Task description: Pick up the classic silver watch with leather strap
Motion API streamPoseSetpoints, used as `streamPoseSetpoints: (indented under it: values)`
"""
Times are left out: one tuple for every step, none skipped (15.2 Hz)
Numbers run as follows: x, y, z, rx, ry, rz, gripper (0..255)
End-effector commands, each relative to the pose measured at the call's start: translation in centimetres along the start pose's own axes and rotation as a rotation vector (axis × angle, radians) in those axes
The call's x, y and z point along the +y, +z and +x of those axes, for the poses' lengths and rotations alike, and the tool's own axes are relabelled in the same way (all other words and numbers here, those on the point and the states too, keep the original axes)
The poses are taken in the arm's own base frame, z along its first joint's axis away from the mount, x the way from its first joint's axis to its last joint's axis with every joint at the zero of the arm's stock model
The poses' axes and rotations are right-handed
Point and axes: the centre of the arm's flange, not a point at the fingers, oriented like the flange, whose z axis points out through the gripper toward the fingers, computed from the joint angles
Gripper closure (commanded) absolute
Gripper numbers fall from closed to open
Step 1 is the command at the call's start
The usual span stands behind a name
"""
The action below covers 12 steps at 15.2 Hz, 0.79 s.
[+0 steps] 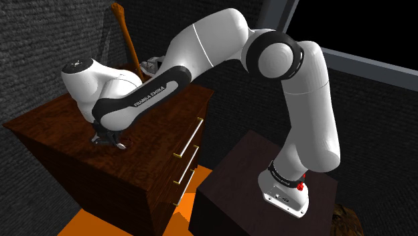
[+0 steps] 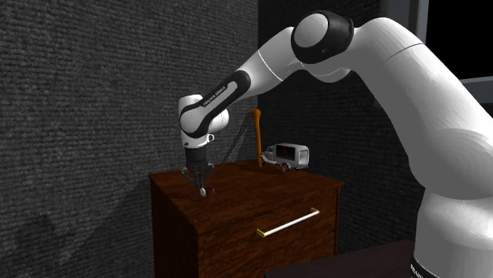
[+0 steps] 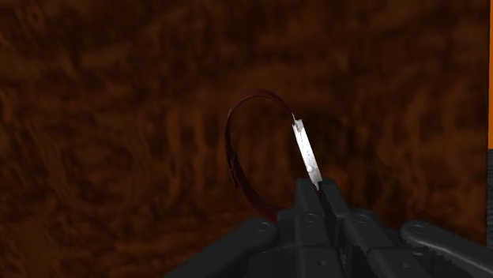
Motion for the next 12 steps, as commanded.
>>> streamPoseSetpoints:
  values:
    - [0.1, -0.9, 0.1, 0.000, 0.000, 0.000, 255]
    - [0.1, -1.5, 0.1, 0.000, 0.000, 0.000, 255]
    - [0.2, -2.0, 0.2, 0.000, 0.000, 0.000, 255]
    - [0.2, -2.5, 0.2, 0.000, 0.000, 0.000, 255]
    - [0.3, -3.0, 0.3, 0.000, 0.000, 0.000, 255]
    - [0.3, -3.6, 0.3, 0.000, 0.000, 0.000, 255]
    - [0.4, -4.1, 0.3, 0.000, 0.000, 0.000, 255]
    - [0.4, -4.6, 0.4, 0.000, 0.000, 0.000, 255]
    - [0.5, -5.1, 0.4, 0.000, 0.000, 0.000, 255]
    - [0.5, -5.6, 0.5, 0.000, 0.000, 0.000, 255]
    - [0.6, -6.2, 0.5, 0.000, 0.000, 0.000, 255]
    - [0.6, -6.7, 0.5, 0.000, 0.000, 0.000, 255]
